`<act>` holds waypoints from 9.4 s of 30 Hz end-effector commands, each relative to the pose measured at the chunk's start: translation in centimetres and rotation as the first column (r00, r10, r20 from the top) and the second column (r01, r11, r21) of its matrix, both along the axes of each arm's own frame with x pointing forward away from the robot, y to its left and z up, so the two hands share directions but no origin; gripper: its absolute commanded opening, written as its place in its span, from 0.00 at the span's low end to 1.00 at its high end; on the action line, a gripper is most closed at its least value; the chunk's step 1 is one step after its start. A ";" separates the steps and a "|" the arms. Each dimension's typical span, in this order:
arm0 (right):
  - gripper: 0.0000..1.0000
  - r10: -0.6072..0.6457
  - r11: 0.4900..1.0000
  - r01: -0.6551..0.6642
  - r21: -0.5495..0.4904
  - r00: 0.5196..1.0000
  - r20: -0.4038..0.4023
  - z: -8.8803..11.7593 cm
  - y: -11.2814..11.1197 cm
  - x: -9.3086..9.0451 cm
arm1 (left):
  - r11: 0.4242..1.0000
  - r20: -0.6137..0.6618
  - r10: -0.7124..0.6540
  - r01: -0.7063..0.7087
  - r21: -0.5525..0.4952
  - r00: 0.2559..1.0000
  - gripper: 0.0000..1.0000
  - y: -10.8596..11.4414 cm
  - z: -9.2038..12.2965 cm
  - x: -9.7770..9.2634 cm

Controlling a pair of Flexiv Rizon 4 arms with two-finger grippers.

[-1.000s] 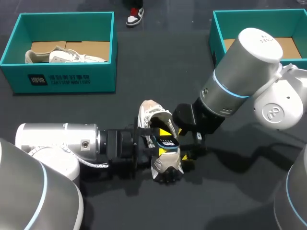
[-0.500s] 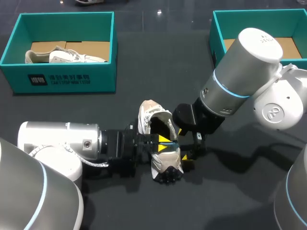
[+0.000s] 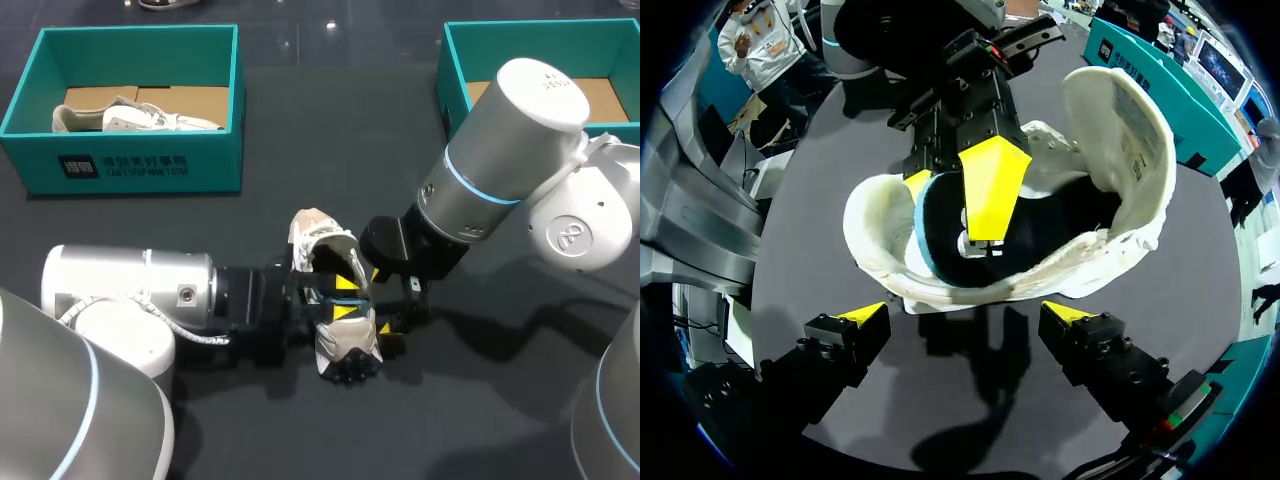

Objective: Take the shoe out of the shoebox, open the shoe tongue, remove and reinsert the insole, then place the shoe into the shoebox

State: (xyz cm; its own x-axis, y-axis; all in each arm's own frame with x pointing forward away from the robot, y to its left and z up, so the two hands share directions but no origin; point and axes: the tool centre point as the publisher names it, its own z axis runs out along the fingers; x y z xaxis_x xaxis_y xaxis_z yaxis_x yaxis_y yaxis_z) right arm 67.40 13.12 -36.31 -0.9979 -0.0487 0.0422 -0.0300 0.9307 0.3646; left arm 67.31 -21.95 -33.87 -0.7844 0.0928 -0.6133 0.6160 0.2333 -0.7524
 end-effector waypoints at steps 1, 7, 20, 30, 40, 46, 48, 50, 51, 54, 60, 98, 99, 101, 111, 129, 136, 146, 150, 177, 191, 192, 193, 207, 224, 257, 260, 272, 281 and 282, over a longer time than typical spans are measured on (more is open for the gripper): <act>1.00 0.000 1.000 0.000 0.000 1.000 0.002 -0.2 0.1 -0.1 | 1.000 -0.011 -0.009 0.009 0.015 1.000 0.35 0.6 1.0 -0.3; 1.00 0.000 1.000 0.000 0.000 1.000 0.002 -0.2 0.1 -0.1 | 1.000 -0.013 -0.025 0.026 0.017 1.000 0.07 0.2 1.2 -0.7; 1.00 0.000 1.000 0.000 0.000 1.000 0.002 -0.2 0.1 -0.1 | 0.993 -0.059 -0.017 0.024 0.112 0.998 0.00 0.3 -1.4 0.8; 1.00 0.000 1.000 0.000 0.000 1.000 0.002 -0.2 0.1 -0.1 | 0.992 -0.119 -0.065 0.078 0.104 0.991 0.53 1.3 0.1 -0.2; 1.00 0.000 1.000 0.000 0.000 1.000 0.002 -0.2 0.1 -0.1 | 0.989 -0.137 -0.059 0.076 0.124 0.989 0.51 1.5 2.4 -0.2; 1.00 0.000 1.000 0.000 0.002 1.000 0.003 0.1 -0.1 0.0 | 0.980 -0.137 -0.081 0.103 0.169 0.987 0.51 1.4 2.7 -0.4; 1.00 -0.004 1.000 0.004 0.004 1.000 0.000 0.2 -0.5 -0.1 | 0.976 -0.146 -0.091 0.117 0.183 0.985 0.53 1.4 2.6 -0.5; 1.00 -0.017 1.000 0.017 0.015 1.000 -0.007 0.4 -1.3 -0.3 | 0.971 -0.153 -0.097 0.127 0.201 0.984 0.50 1.6 2.4 -0.6; 1.00 -0.027 1.000 0.027 0.009 1.000 -0.013 0.5 -1.7 -0.4 | 0.970 -0.155 -0.098 0.129 0.204 0.983 0.49 1.7 2.4 -0.6; 1.00 -0.042 0.999 0.043 0.010 0.999 -0.022 0.8 -3.0 -0.6 | 0.965 -0.152 -0.096 0.129 0.228 0.984 0.49 2.1 2.2 -0.8; 1.00 -0.072 0.997 0.072 -0.004 0.997 -0.031 1.5 -5.7 -0.8 | 0.945 -0.159 -0.125 0.167 0.280 0.979 0.42 3.2 1.9 -0.9; 1.00 -0.192 0.980 0.191 -0.064 0.981 -0.023 4.0 -16.8 -3.8 | 0.557 -0.237 -0.591 0.602 0.572 0.771 0.28 10.9 6.7 -0.6; 1.00 -0.192 0.980 0.191 -0.064 0.981 -0.023 4.0 -16.8 -3.8 | 0.529 -0.249 -0.605 0.615 0.585 0.756 0.18 11.0 6.9 -0.4; 1.00 -0.192 0.980 0.191 -0.064 0.981 -0.023 4.0 -16.8 -3.8 | 0.436 -0.284 -0.653 0.655 0.617 0.702 0.00 11.1 7.3 -0.5; 1.00 -0.192 0.980 0.191 -0.064 0.981 -0.023 4.0 -16.8 -3.8 | 0.575 -0.174 -0.570 0.542 0.613 0.803 0.00 10.4 7.7 0.1; 1.00 -0.192 0.980 0.191 -0.064 0.981 -0.023 4.0 -16.8 -3.8 | 0.416 -0.173 -0.707 0.601 0.682 0.686 0.00 4.8 6.1 0.1; 1.00 -0.192 0.980 0.191 -0.064 0.981 -0.023 4.0 -16.8 -3.8 | 0.364 -0.220 -0.723 0.632 0.684 0.655 0.00 3.1 4.8 0.2; 1.00 -0.192 0.980 0.191 -0.064 0.981 -0.023 4.0 -16.8 -3.8 | 0.253 -0.288 -0.758 0.670 0.698 0.586 0.00 1.8 2.8 -0.4; 1.00 -0.192 0.980 0.191 -0.064 0.981 -0.023 4.0 -16.8 -3.8 | 0.253 -0.288 -0.758 0.670 0.698 0.586 0.00 1.8 2.8 -0.4; 1.00 -0.192 0.980 0.191 -0.064 0.981 -0.023 4.0 -16.8 -3.8 | 0.139 -0.308 -0.776 0.626 0.767 0.550 0.00 1.5 -3.3 -1.3; 1.00 -0.192 0.980 0.191 -0.064 0.981 -0.023 4.0 -16.8 -3.8 | 0.264 -0.200 -0.763 0.579 0.771 0.614 0.00 0.0 -3.5 -1.6; 1.00 -0.192 0.980 0.191 -0.064 0.981 -0.023 4.0 -16.8 -3.8 | 0.274 -0.186 -0.753 0.559 0.783 0.631 0.00 -0.1 -3.8 -1.5; 1.00 -0.192 0.980 0.191 -0.064 0.981 -0.023 4.0 -16.8 -3.8 | 0.287 -0.174 -0.746 0.546 0.787 0.643 0.00 -0.2 -4.2 -1.5; 1.00 -0.192 0.980 0.191 -0.064 0.981 -0.023 4.0 -16.8 -3.8 | 0.429 -0.034 -0.706 0.465 0.775 0.708 0.00 1.0 -3.2 -1.1; 1.00 -0.192 0.980 0.191 -0.064 0.981 -0.023 4.0 -16.8 -3.8 | 0.480 0.041 -0.659 0.377 0.792 0.751 0.00 -1.3 -5.8 0.2; 1.00 -0.192 0.980 0.191 -0.064 0.981 -0.023 4.0 -16.8 -3.8 | 0.516 0.138 -0.590 0.240 0.822 0.795 0.00 -1.3 -5.5 0.8; 1.00 -0.192 0.980 0.191 -0.064 0.981 -0.023 4.0 -16.8 -3.8 | 0.484 0.120 -0.613 0.251 0.838 0.781 0.00 -0.6 -5.1 0.5; 1.00 -0.192 0.980 0.191 -0.064 0.981 -0.023 4.0 -16.8 -3.8 | 0.411 0.068 -0.673 0.295 0.863 0.736 0.00 -0.1 -2.8 -0.2; 1.00 -0.192 0.980 0.191 -0.064 0.981 -0.023 4.0 -16.8 -3.8 | 0.279 -0.054 -0.690 0.333 0.901 0.722 0.00 -1.4 -5.8 -0.1; 1.00 -0.192 0.980 0.191 -0.064 0.981 -0.023 4.0 -16.8 -3.8 | 0.271 -0.058 -0.685 0.328 0.905 0.726 0.00 -1.4 -6.0 0.1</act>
State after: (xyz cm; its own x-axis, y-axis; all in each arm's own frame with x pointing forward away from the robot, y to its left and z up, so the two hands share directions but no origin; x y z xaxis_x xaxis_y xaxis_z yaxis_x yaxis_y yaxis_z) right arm 63.68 -3.68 -32.31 -0.9867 0.1464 0.0701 0.1610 0.9385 0.3055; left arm 66.88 -21.60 -38.53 -0.1692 0.9683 -0.1837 0.9790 0.1437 -0.1445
